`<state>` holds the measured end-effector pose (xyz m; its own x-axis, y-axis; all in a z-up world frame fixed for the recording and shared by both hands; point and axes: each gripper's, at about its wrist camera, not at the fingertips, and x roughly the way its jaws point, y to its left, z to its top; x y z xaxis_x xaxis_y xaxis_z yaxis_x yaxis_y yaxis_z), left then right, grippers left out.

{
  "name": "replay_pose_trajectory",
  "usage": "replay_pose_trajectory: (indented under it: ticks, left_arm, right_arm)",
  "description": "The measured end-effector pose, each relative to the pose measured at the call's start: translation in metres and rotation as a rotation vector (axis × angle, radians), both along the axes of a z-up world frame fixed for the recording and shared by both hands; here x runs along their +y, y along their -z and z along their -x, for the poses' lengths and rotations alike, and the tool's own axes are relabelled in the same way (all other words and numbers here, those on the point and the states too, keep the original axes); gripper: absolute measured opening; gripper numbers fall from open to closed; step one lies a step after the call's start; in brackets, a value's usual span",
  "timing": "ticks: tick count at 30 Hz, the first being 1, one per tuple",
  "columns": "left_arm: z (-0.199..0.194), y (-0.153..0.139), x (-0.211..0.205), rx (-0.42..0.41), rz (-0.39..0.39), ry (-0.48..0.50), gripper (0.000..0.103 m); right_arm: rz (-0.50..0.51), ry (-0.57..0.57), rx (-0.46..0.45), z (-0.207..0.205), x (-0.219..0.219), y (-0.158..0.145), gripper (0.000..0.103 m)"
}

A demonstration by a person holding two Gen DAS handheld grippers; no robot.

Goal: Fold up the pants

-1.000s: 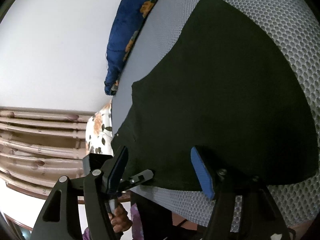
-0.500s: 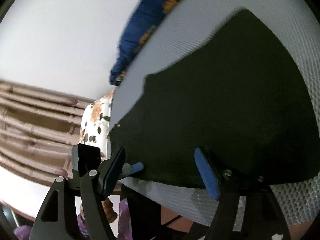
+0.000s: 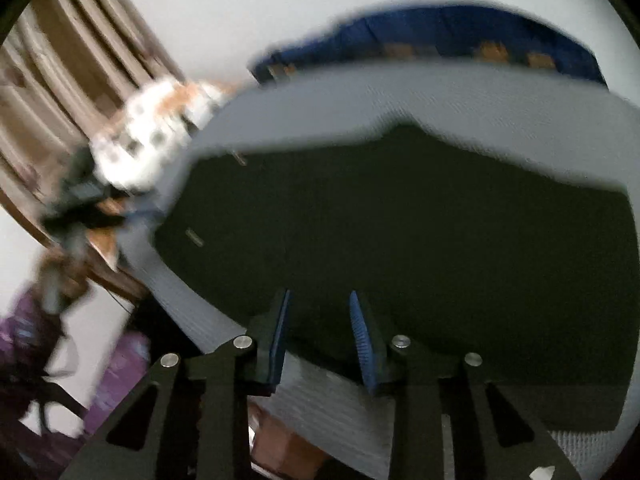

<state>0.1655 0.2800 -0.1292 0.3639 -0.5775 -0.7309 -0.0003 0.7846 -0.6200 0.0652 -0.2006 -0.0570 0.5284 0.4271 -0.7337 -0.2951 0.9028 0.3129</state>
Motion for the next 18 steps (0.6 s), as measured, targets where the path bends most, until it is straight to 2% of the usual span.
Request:
replay_pose_trajectory:
  ticks: [2,3,4,6,7,9,12,15,17,18]
  left_arm:
    - [-0.011,0.006,-0.001,-0.009,0.042,0.076,0.065]
    - [-0.019,0.010,-0.007,-0.024,0.064,0.154,0.069]
    - [-0.025,0.015,-0.012,-0.026,0.057,0.216,0.077]
    - [-0.040,0.027,-0.020,-0.021,0.011,0.282,0.078]
    - [-0.049,0.035,-0.022,-0.006,0.032,0.313,0.078]
    - [-0.063,0.039,-0.015,-0.036,0.116,0.330,0.081]
    - [-0.080,0.045,-0.016,-0.028,0.200,0.373,0.081]
    - [-0.092,0.045,-0.037,-0.053,0.180,0.432,0.078]
    - [-0.098,0.047,-0.050,-0.017,0.168,0.456,0.060]
    - [-0.099,0.048,-0.057,-0.001,0.146,0.473,0.045]
  right_arm:
    - [0.004,-0.078,-0.061,-0.005,0.031,-0.025,0.044]
    - [0.007,-0.095,-0.078,-0.007,0.043,-0.030,0.061]
    - [0.006,-0.107,-0.092,-0.008,0.056,-0.034,0.068]
    - [-0.008,-0.133,-0.079,-0.015,0.077,-0.030,0.067]
    - [-0.008,-0.137,-0.054,-0.017,0.085,-0.024,0.067]
    - [-0.015,-0.130,-0.008,-0.021,0.094,-0.010,0.067]
    - [-0.024,-0.110,0.059,-0.021,0.098,0.009,0.067]
    - [-0.057,-0.086,0.104,-0.020,0.092,0.017,0.067]
    - [-0.100,-0.059,0.129,-0.027,0.091,0.020,0.067]
    - [-0.122,-0.048,0.135,-0.030,0.091,0.021,0.067]
